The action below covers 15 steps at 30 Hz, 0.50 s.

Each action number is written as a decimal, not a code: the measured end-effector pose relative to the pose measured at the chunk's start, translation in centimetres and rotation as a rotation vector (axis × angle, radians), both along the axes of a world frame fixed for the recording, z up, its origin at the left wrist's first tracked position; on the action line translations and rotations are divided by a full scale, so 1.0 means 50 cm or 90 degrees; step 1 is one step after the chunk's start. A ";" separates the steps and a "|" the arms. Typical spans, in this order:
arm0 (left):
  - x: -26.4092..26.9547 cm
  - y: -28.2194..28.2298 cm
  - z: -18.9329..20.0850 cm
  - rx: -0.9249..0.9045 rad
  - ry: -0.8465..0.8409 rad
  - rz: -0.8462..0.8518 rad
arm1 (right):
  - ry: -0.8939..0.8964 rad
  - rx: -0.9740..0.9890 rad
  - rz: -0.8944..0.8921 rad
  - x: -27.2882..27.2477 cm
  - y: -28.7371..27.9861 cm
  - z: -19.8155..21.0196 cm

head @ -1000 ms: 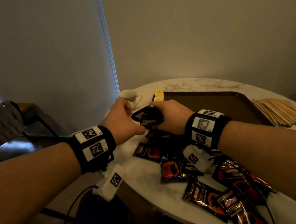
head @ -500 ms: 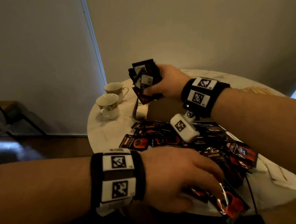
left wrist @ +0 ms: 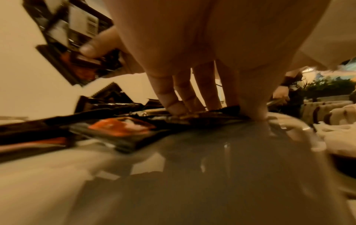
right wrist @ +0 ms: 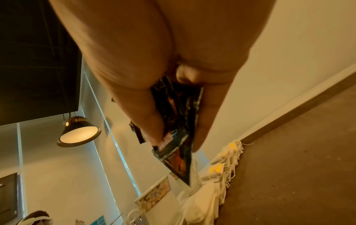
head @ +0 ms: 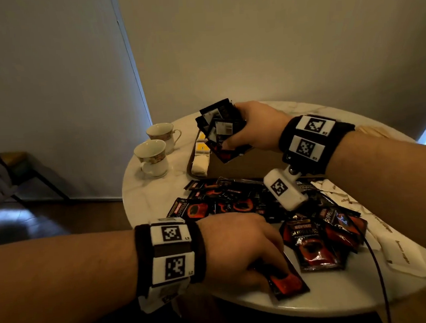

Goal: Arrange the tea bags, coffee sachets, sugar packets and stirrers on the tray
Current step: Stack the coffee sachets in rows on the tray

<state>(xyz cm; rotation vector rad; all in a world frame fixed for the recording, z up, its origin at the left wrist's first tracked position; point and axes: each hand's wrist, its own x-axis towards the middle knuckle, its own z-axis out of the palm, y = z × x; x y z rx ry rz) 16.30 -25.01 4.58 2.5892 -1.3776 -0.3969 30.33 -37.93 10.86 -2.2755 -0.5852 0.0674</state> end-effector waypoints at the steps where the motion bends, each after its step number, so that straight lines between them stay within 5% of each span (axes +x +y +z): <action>1: 0.002 0.002 0.003 0.007 -0.021 -0.016 | 0.005 0.004 0.002 0.002 -0.004 0.000; 4: 0.032 0.023 0.001 -0.030 -0.115 -0.023 | 0.018 0.020 0.002 0.013 -0.013 -0.001; 9: 0.083 0.061 0.059 -0.204 -0.053 0.258 | 0.071 0.143 -0.022 0.035 -0.033 -0.012; 15: 0.170 0.121 0.111 -0.647 0.144 0.607 | 0.162 0.302 -0.021 0.060 -0.060 -0.029</action>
